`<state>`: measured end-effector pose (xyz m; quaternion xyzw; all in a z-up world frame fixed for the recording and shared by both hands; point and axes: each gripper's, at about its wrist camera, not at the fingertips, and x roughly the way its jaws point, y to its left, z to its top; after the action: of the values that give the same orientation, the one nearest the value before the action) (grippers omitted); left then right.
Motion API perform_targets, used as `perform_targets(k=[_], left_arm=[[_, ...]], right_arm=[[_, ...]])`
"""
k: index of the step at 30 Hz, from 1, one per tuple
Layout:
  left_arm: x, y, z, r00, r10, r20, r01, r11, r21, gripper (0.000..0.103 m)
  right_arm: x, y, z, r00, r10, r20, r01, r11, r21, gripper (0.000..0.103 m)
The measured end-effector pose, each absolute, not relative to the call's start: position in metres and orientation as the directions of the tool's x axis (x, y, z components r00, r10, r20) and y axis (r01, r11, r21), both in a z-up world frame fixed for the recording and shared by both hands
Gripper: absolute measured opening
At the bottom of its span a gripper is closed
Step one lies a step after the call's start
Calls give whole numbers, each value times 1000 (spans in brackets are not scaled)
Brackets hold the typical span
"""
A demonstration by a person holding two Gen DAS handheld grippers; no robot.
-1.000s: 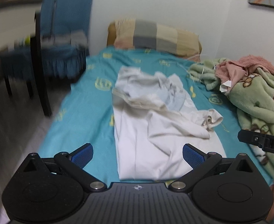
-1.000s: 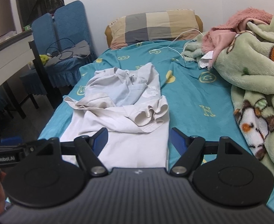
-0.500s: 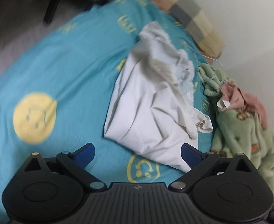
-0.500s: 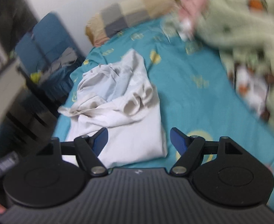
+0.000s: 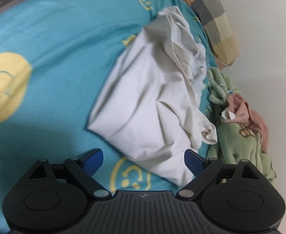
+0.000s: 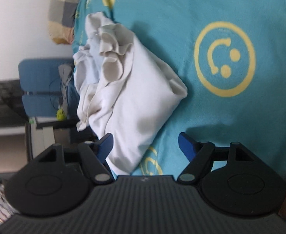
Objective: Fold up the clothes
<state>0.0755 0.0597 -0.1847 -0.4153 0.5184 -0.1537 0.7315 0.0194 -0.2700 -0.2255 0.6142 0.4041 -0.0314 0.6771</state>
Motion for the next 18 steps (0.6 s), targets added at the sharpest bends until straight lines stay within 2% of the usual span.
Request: perform_targets(k=[3, 6, 8, 11, 14, 16, 18], left_arm=[[82, 54, -193, 432, -673, -600, -218, 568, -794, 80], [86, 58, -200, 463, -674, -576, -249, 524, -814, 72], [88, 64, -206, 480, -675, -560, -285, 483, -828, 66], [91, 68, -212, 494, -672, -551, -318, 451, -834, 56], [90, 67, -209, 506, -660, -555, -311, 461, -831, 45], [89, 68, -206, 524, -659, -539, -297, 452, -841, 32], [89, 68, -201, 548, -657, -518, -273, 444, -853, 24]], right_arm=[[29, -265, -231, 686, 427, -590, 537, 251, 806, 69], [35, -265, -234, 706, 396, -587, 530, 253, 809, 58], [37, -267, -235, 707, 373, -600, 542, 258, 800, 35], [39, -272, -237, 705, 359, -612, 552, 265, 791, 17], [40, -273, -231, 725, 347, -594, 523, 283, 804, 10], [38, -273, -225, 746, 338, -574, 496, 292, 818, 8], [35, -273, -217, 765, 329, -554, 473, 298, 829, 8]])
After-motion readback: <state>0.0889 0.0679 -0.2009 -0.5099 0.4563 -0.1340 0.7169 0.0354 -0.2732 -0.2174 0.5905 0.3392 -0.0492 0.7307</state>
